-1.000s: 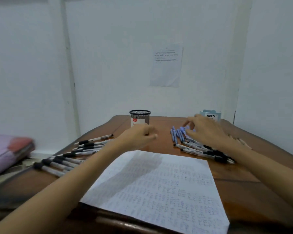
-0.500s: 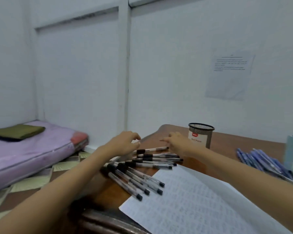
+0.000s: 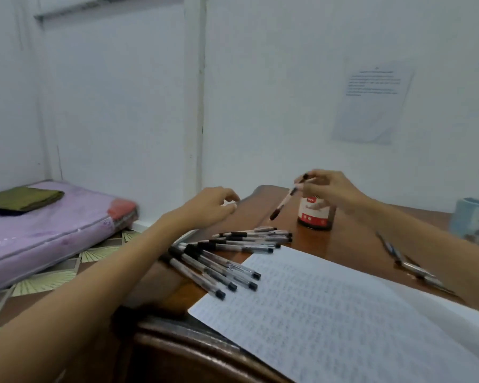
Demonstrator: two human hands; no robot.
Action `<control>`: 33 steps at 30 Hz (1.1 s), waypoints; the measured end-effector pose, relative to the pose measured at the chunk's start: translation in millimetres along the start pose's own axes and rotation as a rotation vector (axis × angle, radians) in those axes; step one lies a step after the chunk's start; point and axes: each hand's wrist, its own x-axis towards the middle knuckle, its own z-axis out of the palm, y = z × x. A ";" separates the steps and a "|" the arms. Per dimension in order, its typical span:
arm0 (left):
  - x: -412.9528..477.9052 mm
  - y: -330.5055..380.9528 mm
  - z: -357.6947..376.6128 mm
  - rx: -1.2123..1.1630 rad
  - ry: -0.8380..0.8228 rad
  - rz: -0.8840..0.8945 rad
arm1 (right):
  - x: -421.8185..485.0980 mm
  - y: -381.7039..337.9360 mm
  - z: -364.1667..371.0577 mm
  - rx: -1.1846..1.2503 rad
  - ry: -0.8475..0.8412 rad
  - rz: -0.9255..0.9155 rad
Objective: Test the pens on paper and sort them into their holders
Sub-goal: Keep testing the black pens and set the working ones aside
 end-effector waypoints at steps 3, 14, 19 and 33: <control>-3.3 33.6 1.9 -0.022 -0.012 0.078 | -37.9 -9.9 -32.9 0.056 0.200 0.000; -21.2 160.7 69.2 -0.008 -0.401 0.378 | -161.5 9.9 -96.1 0.077 0.318 0.217; -21.3 187.5 95.7 -0.033 -0.486 0.437 | -179.3 25.3 -118.8 0.113 0.387 0.236; -6.1 191.6 123.8 -0.068 -0.465 0.458 | -186.3 46.7 -125.8 0.780 0.524 0.343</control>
